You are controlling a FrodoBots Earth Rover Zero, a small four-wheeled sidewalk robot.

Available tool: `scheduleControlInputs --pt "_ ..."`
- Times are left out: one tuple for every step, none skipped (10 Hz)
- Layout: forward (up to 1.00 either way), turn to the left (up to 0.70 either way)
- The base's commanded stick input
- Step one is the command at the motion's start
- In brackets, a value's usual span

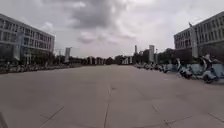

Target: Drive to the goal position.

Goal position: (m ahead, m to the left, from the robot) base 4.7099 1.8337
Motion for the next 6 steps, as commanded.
scheduleControlInputs --pt "0.70 0.00" --pt "0.70 0.00" --pt "0.70 0.00" --pt "0.70 0.00" --pt "0.70 0.00" --pt "0.70 0.00"
